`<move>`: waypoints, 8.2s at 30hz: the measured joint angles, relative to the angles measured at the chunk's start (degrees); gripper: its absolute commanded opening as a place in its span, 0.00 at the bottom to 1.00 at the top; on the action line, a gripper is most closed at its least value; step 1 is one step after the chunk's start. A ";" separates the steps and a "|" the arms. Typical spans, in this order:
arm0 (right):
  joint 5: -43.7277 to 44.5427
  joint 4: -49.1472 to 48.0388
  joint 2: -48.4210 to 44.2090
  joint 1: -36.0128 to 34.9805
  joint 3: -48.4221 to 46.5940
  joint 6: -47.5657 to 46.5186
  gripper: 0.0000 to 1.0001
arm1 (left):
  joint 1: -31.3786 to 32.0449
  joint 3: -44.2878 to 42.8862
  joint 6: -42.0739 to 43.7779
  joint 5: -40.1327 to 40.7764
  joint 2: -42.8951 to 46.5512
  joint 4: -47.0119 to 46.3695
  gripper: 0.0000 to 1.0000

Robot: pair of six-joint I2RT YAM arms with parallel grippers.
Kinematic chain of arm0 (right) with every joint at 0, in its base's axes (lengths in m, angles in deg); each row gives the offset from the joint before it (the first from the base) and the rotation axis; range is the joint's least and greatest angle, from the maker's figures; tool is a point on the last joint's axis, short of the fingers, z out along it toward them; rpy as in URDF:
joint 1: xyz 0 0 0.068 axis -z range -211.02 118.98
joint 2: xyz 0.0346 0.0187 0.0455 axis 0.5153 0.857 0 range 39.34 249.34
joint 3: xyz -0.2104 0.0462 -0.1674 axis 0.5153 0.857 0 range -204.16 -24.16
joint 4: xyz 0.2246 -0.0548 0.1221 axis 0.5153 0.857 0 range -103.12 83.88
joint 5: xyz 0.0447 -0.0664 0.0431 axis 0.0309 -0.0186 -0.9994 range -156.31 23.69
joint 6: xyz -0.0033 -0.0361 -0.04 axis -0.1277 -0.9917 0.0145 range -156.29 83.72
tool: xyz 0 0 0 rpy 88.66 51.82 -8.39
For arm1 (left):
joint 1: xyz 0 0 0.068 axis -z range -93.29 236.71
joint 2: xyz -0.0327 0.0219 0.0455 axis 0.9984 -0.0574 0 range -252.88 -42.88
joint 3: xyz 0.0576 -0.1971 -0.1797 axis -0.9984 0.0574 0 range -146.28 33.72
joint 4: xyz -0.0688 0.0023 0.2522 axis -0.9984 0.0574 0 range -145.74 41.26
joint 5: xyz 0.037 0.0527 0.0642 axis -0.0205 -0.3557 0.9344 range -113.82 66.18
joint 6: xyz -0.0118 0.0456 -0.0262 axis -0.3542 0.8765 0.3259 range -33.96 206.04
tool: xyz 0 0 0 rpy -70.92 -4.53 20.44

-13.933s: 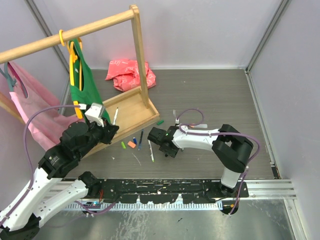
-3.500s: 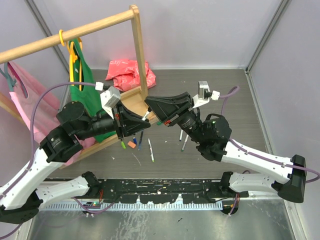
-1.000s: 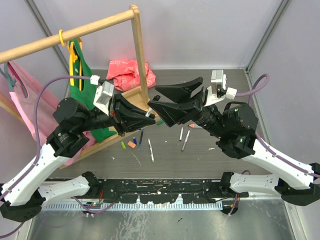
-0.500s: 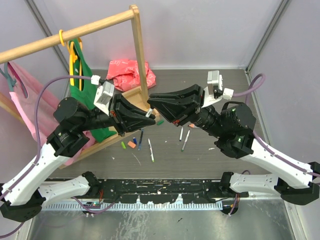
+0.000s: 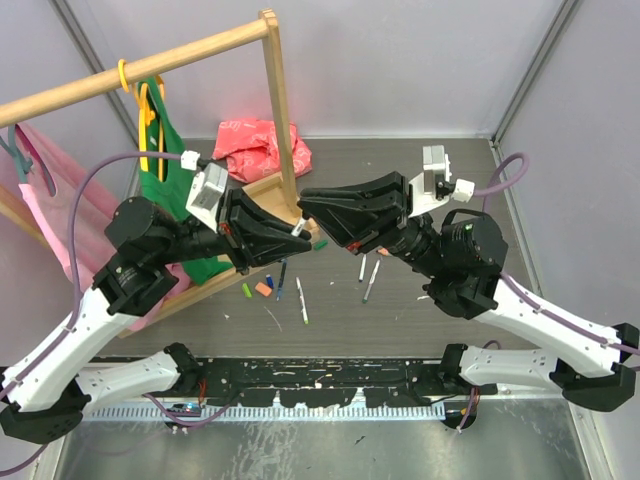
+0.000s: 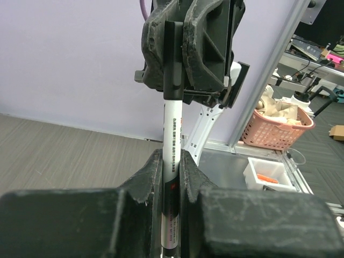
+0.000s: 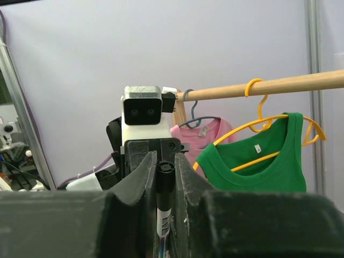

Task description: Insert the pens into the pen caps

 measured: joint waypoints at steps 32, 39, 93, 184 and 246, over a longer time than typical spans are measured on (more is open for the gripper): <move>21.99 -0.39 -5.51 -8.44 5.92 -3.15 0.38 | 0.37 -3.30 -4.24 -3.56 -5.53 2.60 0.00; 21.38 3.89 -5.86 -8.85 5.51 -7.41 0.47 | -0.02 -2.71 -5.33 -1.31 -5.60 -1.81 0.00; 24.50 48.81 -12.41 22.36 30.38 18.88 0.90 | 1.55 4.42 -3.82 38.91 -37.73 23.10 0.01; 27.65 55.19 -13.60 22.36 31.71 23.96 0.92 | 4.94 -4.61 -7.76 55.08 -44.24 25.75 0.47; 31.06 51.60 29.70 28.00 21.22 27.34 0.52 | 4.94 29.66 -3.98 59.82 -3.37 15.67 0.55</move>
